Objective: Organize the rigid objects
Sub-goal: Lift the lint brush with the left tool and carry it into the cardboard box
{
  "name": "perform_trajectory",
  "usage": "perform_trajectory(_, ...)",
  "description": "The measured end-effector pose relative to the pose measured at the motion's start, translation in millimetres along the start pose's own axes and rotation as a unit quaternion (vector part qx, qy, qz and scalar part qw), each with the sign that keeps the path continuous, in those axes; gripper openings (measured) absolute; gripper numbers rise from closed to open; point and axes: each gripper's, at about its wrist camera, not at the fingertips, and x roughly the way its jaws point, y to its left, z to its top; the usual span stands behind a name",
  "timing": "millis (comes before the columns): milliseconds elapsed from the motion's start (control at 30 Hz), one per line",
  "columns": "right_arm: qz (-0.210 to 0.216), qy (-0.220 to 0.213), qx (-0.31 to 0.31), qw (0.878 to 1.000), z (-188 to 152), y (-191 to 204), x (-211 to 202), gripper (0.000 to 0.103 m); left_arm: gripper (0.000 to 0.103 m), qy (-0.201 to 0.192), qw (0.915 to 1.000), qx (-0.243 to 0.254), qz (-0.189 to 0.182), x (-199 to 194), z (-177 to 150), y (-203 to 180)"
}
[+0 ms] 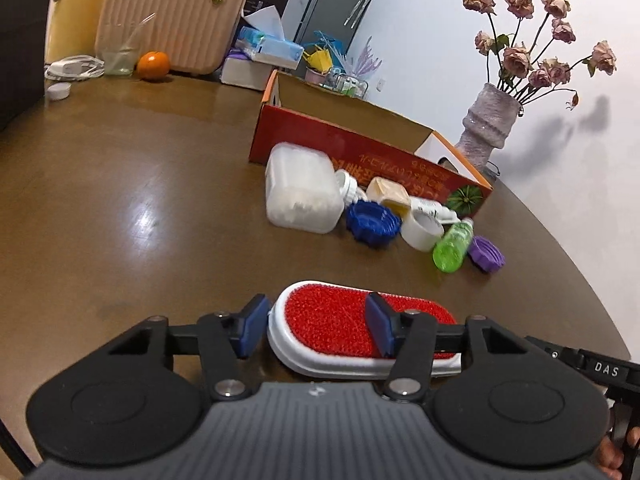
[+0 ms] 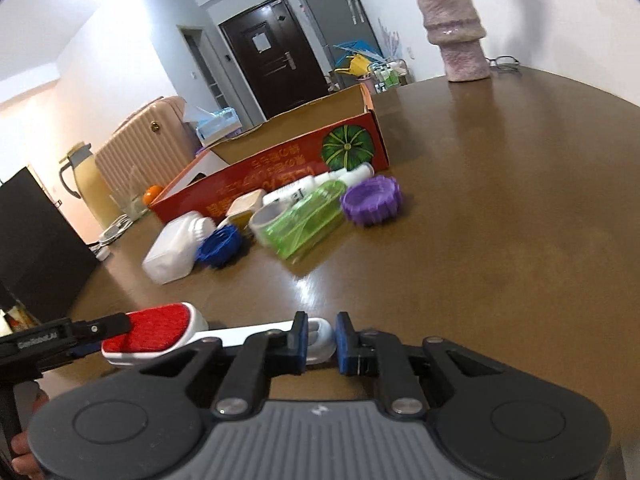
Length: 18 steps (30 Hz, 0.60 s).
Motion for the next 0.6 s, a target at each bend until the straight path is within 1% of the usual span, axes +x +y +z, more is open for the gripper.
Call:
perform_trajectory(33, 0.000, -0.002, 0.002, 1.000, -5.2, 1.8, -5.7, 0.014, 0.054, 0.001, 1.0000, 0.001, 0.002, -4.6, -3.4, 0.7)
perform_trajectory(100, -0.003, 0.001, -0.001, 1.000, -13.2, 5.9, -11.4, 0.015, 0.050, 0.002, 0.9999, 0.008, 0.007, -12.2, -9.2, 1.0)
perform_trajectory(167, -0.010, 0.000, -0.004, 1.000, -18.6, 9.2, -14.9, 0.015, 0.050, -0.001, 1.0000, 0.009, 0.005, -18.8, -13.6, 2.9)
perform_trajectory(267, -0.006, -0.001, 0.003, 1.000, -22.4, 9.7, -16.8, 0.017, 0.050, -0.001, 1.0000, 0.000, 0.002, -23.9, -16.3, 7.5)
perform_trajectory(433, -0.009, 0.000, -0.001, 1.000, -23.8, 13.0, -18.3, 0.018, 0.058, 0.009, 0.9999, -0.010, -0.006, -23.3, -18.9, 11.4)
perform_trajectory(533, -0.007, 0.001, 0.004, 1.000, -23.8, 11.9, -17.4, 0.018, 0.056, 0.009, 0.9996, -0.020, -0.019, -20.1, -17.9, 15.2)
perform_trajectory(600, -0.006, 0.002, 0.013, 1.000, -24.1, 8.8, -16.4, 0.018, 0.055, 0.007, 0.9996, -0.018, -0.020, -19.0, -17.0, 15.4)
